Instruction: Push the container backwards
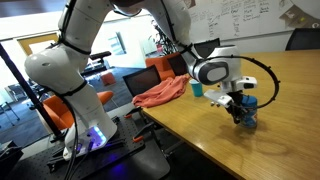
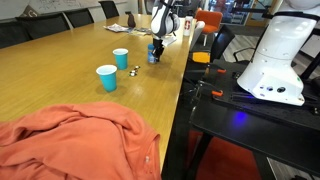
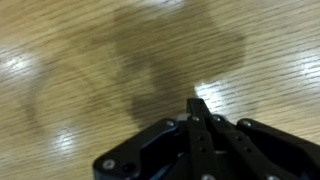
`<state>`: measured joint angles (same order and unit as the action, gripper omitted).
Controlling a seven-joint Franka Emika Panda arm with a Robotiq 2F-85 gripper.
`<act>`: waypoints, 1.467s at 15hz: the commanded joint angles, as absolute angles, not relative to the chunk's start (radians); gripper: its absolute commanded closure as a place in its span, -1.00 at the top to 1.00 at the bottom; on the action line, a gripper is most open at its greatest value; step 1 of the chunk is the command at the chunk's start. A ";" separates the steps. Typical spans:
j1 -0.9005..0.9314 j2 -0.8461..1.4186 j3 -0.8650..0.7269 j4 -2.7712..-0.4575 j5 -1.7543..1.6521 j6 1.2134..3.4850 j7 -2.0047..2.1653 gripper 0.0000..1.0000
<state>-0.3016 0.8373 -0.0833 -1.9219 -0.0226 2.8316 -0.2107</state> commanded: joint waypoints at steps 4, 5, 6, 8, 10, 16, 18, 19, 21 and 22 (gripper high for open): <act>-0.302 0.883 -0.076 -1.826 -0.036 2.856 -0.215 -1.00; -0.299 0.889 -0.077 -1.811 -0.036 2.853 -0.213 -1.00; -0.297 0.895 -0.078 -1.797 -0.037 2.851 -0.210 -1.00; -0.288 0.911 -0.085 -1.766 -0.040 2.848 -0.204 -1.00; -0.276 0.930 -0.095 -1.733 -0.043 2.843 -0.196 -1.00; -0.249 0.995 -0.119 -1.612 -0.051 2.827 -0.177 -1.00; -0.238 1.021 -0.129 -1.563 -0.053 2.815 -0.169 -1.00; -0.232 1.038 -0.136 -1.535 -0.054 2.808 -0.163 -1.00; -0.219 1.072 -0.152 -1.479 -0.055 2.793 -0.148 -1.00; -0.214 1.091 -0.159 -1.449 -0.056 2.784 -0.139 -1.00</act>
<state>-0.2419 1.0297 -0.1254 -1.5589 -0.0338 2.8284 -0.1909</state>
